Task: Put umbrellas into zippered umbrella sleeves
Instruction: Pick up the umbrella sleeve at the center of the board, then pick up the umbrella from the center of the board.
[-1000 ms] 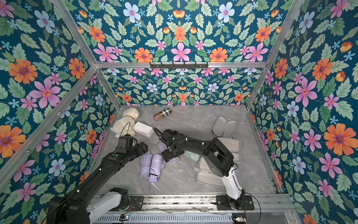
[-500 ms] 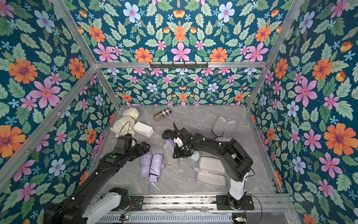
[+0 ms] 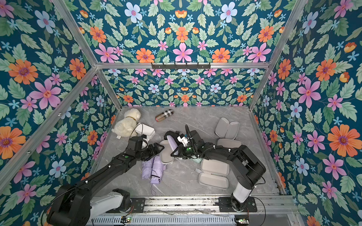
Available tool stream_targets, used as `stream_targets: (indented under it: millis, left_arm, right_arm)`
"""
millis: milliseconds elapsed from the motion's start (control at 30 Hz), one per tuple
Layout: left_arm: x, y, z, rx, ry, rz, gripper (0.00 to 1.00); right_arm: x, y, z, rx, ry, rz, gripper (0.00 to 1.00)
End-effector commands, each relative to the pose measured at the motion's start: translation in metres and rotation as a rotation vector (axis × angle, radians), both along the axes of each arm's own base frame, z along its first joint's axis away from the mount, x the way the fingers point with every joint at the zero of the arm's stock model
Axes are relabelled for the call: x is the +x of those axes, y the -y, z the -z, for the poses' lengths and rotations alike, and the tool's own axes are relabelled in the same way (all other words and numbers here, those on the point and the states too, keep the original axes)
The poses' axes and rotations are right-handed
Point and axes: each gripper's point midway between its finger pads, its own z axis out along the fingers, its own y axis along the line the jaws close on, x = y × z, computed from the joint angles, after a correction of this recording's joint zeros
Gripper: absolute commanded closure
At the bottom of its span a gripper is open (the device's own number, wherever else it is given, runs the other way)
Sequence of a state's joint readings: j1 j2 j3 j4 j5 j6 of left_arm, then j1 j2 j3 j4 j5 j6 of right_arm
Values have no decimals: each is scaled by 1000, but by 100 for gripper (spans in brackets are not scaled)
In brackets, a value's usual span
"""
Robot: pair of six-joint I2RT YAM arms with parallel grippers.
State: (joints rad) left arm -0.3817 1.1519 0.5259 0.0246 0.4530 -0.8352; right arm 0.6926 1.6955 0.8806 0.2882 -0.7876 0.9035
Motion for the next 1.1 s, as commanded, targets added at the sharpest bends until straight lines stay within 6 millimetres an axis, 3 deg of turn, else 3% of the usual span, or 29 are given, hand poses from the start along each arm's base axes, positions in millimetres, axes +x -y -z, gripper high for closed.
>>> stream_targets:
  millis: [0,100,200,233,300,367,467,567,667,767,900,1067]
  left_arm:
    - [9,17,-24,-125,81,24,29]
    - [9,18,-18,-145,74,20,49]
    - [15,21,-26,-167,95,26,66]
    - [19,20,-31,-160,110,31,77]
    - [28,10,-38,-130,120,16,100]
    - [42,-21,-41,-22,105,-51,100]
    - [59,-76,-52,230,97,-180,100]
    - [67,-120,-67,502,106,-285,100]
    - [68,-148,-80,653,110,-350,100]
    - [69,-159,-93,675,136,-372,100]
    - [65,-167,-102,665,147,-382,100]
    - [56,-166,-98,625,148,-370,100]
  right_arm:
    - [6,-16,-43,208,11,-4,68]
    - [9,-19,-51,254,-9,12,68]
    - [12,-21,-51,268,-35,20,68]
    - [13,-21,-47,253,-48,27,64]
    - [16,-18,-32,188,-88,67,43]
    - [19,1,8,-3,-199,162,24]
    - [11,39,42,-309,-218,282,15]
    - [-6,44,32,-537,-133,308,10]
    - [-19,22,33,-681,-62,280,8]
    - [-24,-7,43,-720,-48,247,8]
    - [-17,-39,56,-715,-51,213,9]
    - [-11,-60,61,-703,-35,194,9]
